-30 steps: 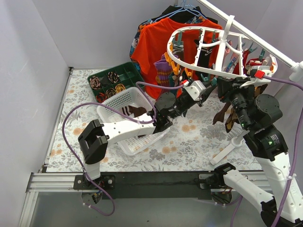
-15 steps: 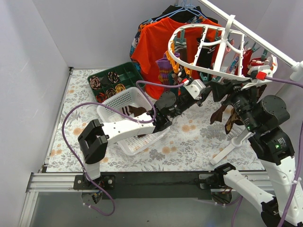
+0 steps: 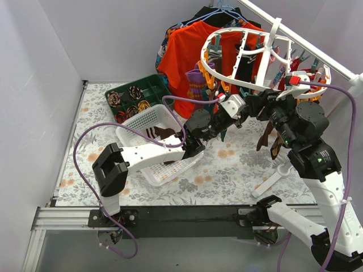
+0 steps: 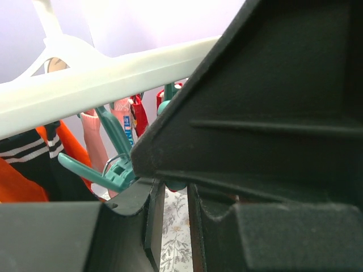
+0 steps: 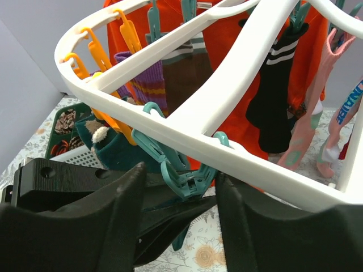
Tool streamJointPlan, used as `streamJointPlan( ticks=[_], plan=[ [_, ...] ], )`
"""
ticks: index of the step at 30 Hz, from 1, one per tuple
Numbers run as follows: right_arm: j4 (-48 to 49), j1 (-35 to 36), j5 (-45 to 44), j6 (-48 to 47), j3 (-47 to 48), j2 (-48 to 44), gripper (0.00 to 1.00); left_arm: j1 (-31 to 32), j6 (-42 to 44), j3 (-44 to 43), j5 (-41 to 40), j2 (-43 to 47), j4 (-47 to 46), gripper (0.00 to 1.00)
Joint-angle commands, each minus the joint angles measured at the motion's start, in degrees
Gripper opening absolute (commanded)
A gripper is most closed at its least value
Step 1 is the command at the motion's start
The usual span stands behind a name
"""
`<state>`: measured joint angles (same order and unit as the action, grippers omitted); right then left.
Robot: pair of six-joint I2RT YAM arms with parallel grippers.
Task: Clip the socks to the hanger
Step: Open the clamp at the hanger.
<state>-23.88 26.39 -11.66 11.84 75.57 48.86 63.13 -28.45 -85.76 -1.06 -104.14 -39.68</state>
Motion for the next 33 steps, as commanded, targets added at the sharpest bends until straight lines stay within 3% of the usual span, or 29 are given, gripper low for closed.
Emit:
streamJointPlan(
  ticks=[1,8,15,17,24,33],
  plan=[
    [3.14,0.15,-0.82,-0.23,3.35,0.01,0.51,-0.03,-0.56,0.15,2.36,3.59,2.76,0.0],
    [3.58,0.15,-1.34,-0.94,4.32,0.27,0.38,-0.03,-1.44,0.24,3.7,3.33,5.84,0.0],
    [3.84,0.15,-1.79,-1.38,3.53,-0.34,0.09,0.06,-1.88,0.41,3.79,3.59,7.43,0.01],
    [3.84,0.15,-1.96,-1.38,3.27,-0.61,0.02,0.06,-2.4,0.68,3.61,3.85,7.34,0.08],
    [4.1,0.06,-2.4,0.46,1.95,-1.49,0.01,-0.03,-4.16,4.37,1.85,6.4,3.83,0.27],
    [4.19,0.06,-2.05,3.63,1.25,-1.75,0.01,0.06,-3.81,3.4,1.76,5.79,1.72,0.32]
  ],
)
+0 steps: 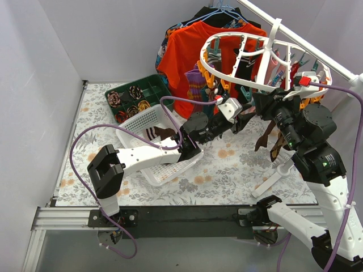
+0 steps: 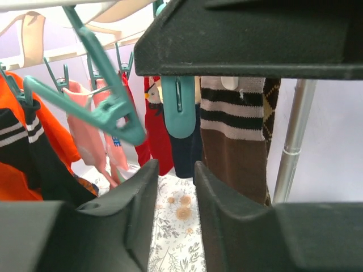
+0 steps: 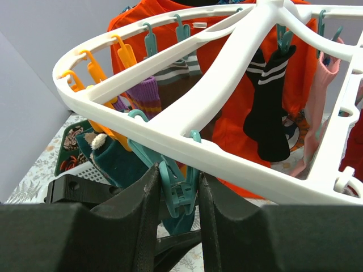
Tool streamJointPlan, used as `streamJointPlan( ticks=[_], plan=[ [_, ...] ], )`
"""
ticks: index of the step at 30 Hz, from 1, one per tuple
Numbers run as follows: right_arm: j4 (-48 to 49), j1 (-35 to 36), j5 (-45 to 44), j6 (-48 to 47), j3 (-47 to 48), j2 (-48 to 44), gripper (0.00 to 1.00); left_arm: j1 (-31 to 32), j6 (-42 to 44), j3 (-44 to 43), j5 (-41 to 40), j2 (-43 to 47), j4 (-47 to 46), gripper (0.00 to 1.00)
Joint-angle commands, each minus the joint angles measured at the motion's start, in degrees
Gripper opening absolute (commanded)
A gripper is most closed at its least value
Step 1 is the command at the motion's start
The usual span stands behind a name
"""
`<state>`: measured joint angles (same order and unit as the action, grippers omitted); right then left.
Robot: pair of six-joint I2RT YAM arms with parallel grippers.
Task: Clip the socks to the hanger
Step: Open the clamp at the hanger, then pick up the sock from the bin.
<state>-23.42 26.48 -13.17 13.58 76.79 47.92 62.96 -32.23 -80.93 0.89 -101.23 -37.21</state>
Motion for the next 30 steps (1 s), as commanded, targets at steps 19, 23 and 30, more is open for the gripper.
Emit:
streamJointPlan(
  ticks=[19,23,30],
  plan=[
    [1.18,0.06,-4.67,7.07,-0.68,-0.99,0.01,0.15,-10.21,18.15,-13.08,16.41,2.83,0.59],
    [1.27,0.06,-4.15,6.63,-0.86,-0.81,0.01,-0.12,-20.82,22.91,-21.86,20.89,12.14,0.61],
    [1.45,0.06,-3.0,5.66,-1.56,-0.99,0.01,-9.68,-42.72,24.24,-26.99,22.74,44.88,0.63]
  ],
)
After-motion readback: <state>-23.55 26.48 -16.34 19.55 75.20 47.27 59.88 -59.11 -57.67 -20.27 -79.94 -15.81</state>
